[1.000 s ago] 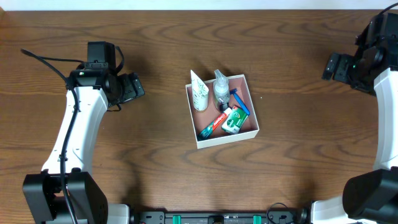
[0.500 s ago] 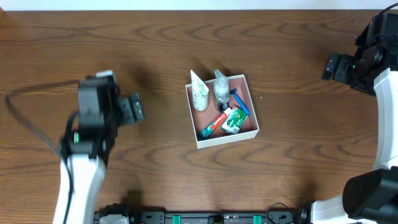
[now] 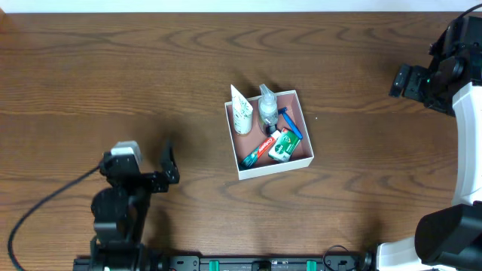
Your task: Pack container
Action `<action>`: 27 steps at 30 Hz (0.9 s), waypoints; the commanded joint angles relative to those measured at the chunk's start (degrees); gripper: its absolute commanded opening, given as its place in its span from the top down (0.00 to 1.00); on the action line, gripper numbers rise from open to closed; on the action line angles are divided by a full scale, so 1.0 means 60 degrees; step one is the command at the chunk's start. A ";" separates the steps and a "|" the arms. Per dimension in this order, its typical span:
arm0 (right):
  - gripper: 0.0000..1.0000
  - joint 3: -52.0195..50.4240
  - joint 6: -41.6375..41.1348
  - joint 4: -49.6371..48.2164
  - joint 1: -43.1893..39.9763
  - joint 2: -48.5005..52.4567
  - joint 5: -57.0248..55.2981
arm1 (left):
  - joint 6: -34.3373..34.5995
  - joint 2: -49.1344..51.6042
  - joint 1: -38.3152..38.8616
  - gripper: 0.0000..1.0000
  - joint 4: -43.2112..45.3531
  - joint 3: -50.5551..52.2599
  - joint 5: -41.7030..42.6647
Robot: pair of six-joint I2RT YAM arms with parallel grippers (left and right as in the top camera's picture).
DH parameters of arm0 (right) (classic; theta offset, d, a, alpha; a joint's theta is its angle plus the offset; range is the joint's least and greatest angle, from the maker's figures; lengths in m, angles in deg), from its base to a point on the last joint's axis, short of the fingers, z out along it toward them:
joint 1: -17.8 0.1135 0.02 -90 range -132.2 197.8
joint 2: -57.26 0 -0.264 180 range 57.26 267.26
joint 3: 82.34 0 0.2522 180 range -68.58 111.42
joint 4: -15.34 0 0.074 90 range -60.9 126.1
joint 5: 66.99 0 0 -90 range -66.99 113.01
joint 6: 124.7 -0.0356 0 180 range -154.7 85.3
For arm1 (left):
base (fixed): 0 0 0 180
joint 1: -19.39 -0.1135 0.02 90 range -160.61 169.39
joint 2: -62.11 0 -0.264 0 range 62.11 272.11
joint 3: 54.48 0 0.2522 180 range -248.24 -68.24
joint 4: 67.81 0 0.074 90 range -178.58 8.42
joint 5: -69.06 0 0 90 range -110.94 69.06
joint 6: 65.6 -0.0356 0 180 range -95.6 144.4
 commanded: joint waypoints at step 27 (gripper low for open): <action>0.01 0.0007 -0.0040 0.0004 -0.0029 -0.0058 -0.0004 | -0.0903 -0.2976 0.0342 0.02 0.0273 0.0692 0.0266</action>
